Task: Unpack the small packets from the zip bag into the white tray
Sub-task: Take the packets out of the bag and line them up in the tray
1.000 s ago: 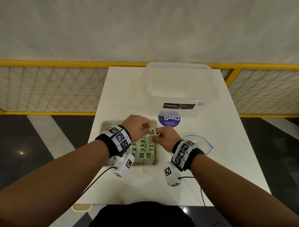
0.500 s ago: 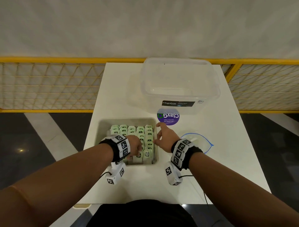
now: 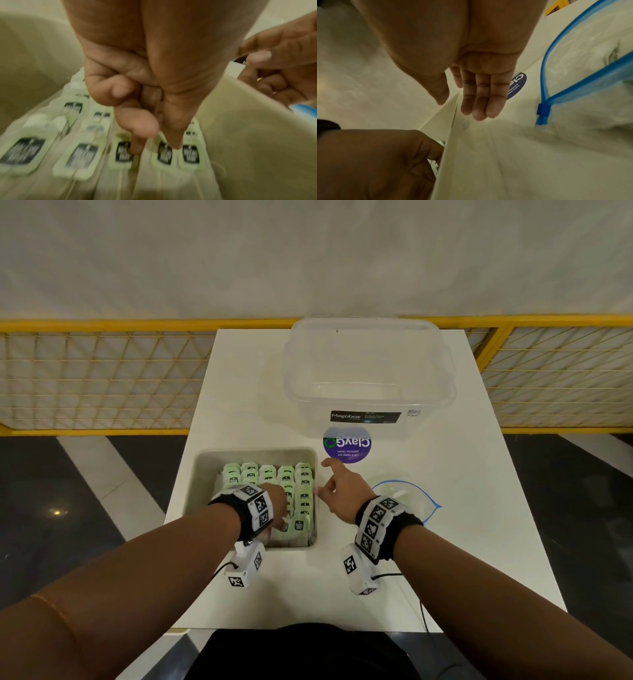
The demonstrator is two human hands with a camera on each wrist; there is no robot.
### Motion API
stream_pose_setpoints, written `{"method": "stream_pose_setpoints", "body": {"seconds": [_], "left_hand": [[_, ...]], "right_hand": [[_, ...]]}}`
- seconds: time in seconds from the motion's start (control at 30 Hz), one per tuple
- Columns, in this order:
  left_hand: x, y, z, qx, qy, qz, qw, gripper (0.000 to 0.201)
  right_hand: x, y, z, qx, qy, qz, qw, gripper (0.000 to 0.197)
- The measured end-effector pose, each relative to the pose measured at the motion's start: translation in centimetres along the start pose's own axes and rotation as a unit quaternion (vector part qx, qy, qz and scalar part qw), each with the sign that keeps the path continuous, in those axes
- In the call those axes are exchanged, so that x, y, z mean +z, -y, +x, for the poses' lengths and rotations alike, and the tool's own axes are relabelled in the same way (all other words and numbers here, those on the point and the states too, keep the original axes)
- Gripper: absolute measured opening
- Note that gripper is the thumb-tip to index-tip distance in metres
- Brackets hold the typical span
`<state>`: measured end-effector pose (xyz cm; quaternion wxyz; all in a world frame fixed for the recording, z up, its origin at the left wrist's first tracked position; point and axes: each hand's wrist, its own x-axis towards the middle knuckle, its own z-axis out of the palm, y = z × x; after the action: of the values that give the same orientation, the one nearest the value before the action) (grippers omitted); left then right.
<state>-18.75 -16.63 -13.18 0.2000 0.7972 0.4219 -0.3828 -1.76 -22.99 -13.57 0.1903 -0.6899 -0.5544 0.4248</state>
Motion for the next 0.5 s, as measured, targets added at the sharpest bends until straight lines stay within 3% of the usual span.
{"method": "stream_pose_setpoints", "body": {"seconds": [0.2,0.33,0.4,0.5], "left_hand": [[-5.5,-1.6,-2.2,-0.010,-0.164,-0.069,0.984,0.020],[-7.7,-6.8,-2.3,0.061,-0.251,-0.207,0.944,0.014],[-7.8,-10.4,-1.6,0.107,-0.263,-0.233,0.930,0.014],[-6.8,-15.1,0.7,0.140,-0.235,-0.236,0.933,0.016]], "right_hand": [[-5.4,-4.2,-1.2,-0.011,-0.070,-0.029,0.997,0.018],[-8.8,-8.4,-2.5,-0.003,-0.101,-0.096,0.990,0.017],[-9.8,-10.5,-3.1,0.012,-0.095,-0.176,0.980,0.018],[-10.5,-12.6,-3.9,0.026,-0.038,-0.256,0.965,0.027]]}}
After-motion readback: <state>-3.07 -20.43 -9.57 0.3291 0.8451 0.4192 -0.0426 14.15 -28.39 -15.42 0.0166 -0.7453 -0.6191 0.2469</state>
